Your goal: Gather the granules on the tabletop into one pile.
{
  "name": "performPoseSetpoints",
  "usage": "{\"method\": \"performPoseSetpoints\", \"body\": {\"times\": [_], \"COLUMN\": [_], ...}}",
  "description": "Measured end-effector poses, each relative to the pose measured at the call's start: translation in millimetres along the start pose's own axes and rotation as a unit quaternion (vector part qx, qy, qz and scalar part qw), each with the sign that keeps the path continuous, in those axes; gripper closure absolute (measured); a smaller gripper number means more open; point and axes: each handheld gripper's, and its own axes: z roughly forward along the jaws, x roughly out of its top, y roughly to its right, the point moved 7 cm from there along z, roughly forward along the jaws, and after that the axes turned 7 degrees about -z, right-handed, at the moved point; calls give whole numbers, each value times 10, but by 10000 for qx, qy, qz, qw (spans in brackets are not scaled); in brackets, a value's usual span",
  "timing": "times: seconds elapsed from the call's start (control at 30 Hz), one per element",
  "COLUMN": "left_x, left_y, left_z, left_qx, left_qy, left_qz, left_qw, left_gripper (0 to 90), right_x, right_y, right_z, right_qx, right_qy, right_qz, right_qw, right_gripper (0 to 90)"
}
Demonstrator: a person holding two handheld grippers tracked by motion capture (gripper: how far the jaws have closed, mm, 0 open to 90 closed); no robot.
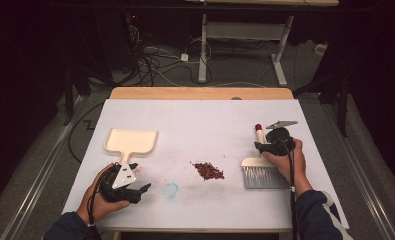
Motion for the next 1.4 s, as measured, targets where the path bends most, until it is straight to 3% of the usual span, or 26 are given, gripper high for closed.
{"method": "performPoseSetpoints", "body": {"times": [0.23,0.43,0.67,0.8,0.87,0.93,1.0,1.1,1.4], "left_x": [1,3,0,1,3,4,4,2,1], "left_y": [-5,-3,3,6,6,6,6,7,9], "left_z": [-15,-14,-16,-19,-21,-21,-22,-25,-30], "left_qx": [30,42,51,73,78,85,90,90,87], "left_qy": [29,33,20,17,23,23,21,20,27], "left_qz": [-15,-18,0,28,33,35,44,48,51], "left_qw": [10000,10000,10000,10000,10000,10000,9999,9999,9999], "left_gripper": [212,212,212,211,211,211,211,211,211], "right_x": [202,356,398,378,365,363,352,344,244], "right_y": [-78,-143,-247,-356,-377,-401,-438,-494,-582], "right_z": [-237,-484,-745,-875,-908,-934,-963,-1013,-1095], "right_qx": [-46,-84,2,153,-66,-182,-151,-159,-282], "right_qy": [759,1449,1964,2117,2129,2148,2126,2207,2258], "right_qz": [-296,-425,-531,-865,-971,-925,-965,-1039,-1163], "right_qw": [9967,9885,9791,9734,9722,9721,9723,9697,9668], "right_gripper": [380,346,298,301,291,269,272,253,206]}}
